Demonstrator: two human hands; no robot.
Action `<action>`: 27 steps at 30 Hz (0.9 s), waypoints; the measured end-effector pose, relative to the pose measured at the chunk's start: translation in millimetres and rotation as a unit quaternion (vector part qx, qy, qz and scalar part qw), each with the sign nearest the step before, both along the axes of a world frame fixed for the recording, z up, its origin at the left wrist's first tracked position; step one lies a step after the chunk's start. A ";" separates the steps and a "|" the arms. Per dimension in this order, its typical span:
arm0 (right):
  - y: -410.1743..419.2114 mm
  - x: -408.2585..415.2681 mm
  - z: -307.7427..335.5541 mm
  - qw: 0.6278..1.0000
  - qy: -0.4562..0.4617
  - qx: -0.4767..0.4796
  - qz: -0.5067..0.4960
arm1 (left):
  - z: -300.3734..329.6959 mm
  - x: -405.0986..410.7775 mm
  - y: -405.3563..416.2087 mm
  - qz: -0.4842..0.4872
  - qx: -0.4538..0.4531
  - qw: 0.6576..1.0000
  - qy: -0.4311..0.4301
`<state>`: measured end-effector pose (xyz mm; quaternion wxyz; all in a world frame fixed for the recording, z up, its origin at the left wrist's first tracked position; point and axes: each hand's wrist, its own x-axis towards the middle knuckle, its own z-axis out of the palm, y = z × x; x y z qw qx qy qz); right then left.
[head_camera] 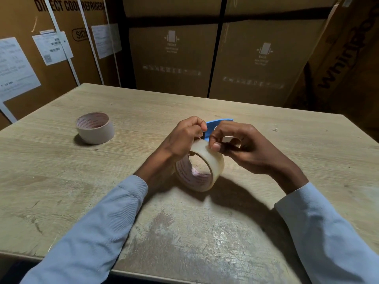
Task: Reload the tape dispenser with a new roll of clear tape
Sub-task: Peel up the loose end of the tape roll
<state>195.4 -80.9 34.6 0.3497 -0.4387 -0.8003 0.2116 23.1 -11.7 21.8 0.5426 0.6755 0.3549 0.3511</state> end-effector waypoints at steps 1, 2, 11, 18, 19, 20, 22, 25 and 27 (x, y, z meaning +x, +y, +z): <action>-0.9 -0.1 0.7 1.000 0.002 -0.006 0.003 | 0.6 -0.2 -0.2 0.004 -0.005 1.000 -0.001; -1.8 -0.2 1.5 1.000 0.005 -0.011 0.006 | 1.1 -0.5 -0.4 0.008 -0.009 1.000 -0.002; -5.7 9.5 7.0 0.997 0.064 -0.033 0.015 | -0.8 -2.9 2.5 0.012 -0.011 1.000 -0.015; -2.1 12.9 1.9 0.995 0.086 -0.058 0.016 | -0.5 -9.4 3.4 0.001 -0.009 1.000 -0.026; -1.4 11.7 1.4 0.995 0.073 -0.066 0.017 | -0.4 -10.0 3.8 -0.004 -0.005 1.000 -0.022; -0.8 9.7 0.2 0.995 0.063 -0.070 0.016 | -0.6 -10.6 3.7 -0.010 -0.001 1.000 -0.020; 0.9 4.2 -2.2 0.997 0.059 -0.047 0.012 | -1.0 -10.1 3.6 -0.030 0.004 0.999 -0.019; 3.2 -0.3 -6.0 0.996 0.084 0.005 0.006 | -2.1 -8.0 3.7 -0.051 0.018 0.998 -0.017; 3.5 2.3 -5.8 0.997 0.081 0.008 0.002 | -3.8 -8.1 4.9 -0.045 0.018 0.999 -0.019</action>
